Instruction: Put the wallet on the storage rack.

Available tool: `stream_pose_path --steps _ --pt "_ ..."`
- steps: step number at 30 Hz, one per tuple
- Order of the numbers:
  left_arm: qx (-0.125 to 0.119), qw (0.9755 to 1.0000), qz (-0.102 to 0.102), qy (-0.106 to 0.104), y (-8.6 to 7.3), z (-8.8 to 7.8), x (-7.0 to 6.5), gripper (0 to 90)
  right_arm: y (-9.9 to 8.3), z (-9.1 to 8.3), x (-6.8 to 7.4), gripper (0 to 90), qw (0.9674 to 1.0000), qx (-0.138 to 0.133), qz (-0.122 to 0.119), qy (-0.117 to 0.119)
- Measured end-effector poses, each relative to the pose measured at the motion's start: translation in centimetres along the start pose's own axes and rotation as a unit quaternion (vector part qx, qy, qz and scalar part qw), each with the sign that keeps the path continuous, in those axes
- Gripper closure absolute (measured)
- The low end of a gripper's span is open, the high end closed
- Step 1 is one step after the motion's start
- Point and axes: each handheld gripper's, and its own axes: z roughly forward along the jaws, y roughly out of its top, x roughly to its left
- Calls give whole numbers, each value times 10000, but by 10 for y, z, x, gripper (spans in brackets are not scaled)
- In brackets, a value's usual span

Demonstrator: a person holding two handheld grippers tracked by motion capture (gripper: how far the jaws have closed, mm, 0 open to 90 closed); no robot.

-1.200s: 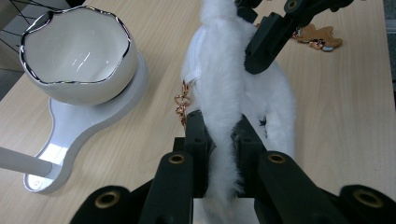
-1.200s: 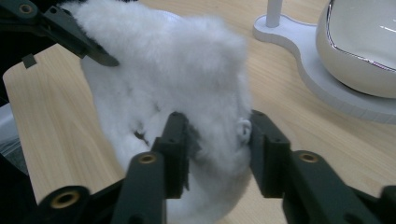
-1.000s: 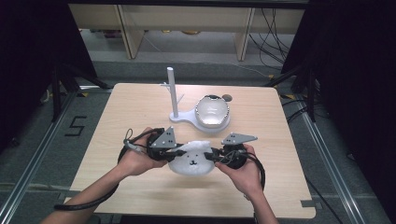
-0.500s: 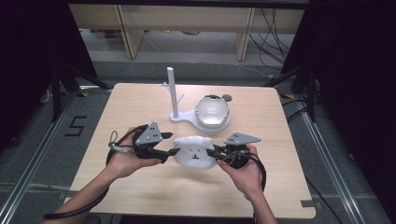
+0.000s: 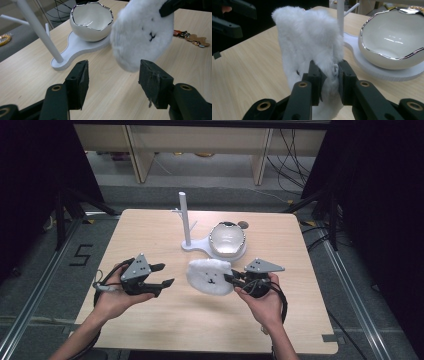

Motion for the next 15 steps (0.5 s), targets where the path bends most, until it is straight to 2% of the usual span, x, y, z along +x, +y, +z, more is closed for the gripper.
stream_pose_path --steps 1,2,4,6,10,11,13,15 --pt "-20 10000 -77 11 -6 -2 1 408 1 0 -3 761 9998 -114 -177 -70" --pt "-2 9999 -101 36 -8 -3 2 408 1 -1 -1 761 10000 -39 11 -79" --pt "8 9998 -122 127 -13 -5 2 412 3 -1 -2 761 9999 -65 -36 -82" --pt "27 9998 -125 159 -15 -5 3 414 3 -1 -1 761 9999 -119 27 -57" --pt "42 9994 -230 242 -25 -3 4 415 6 -2 -3 761 9997 -192 -37 -109" --pt "45 9992 -284 263 -29 -2 3 413 7 -2 -5 761 9995 -193 -198 -174" --pt "31 9991 -339 263 -32 -2 3 409 7 -3 -3 761 9997 -200 27 -125" --pt "20 9989 -386 275 -34 -2 3 407 8 -3 -5 761 9996 -230 -17 -152"
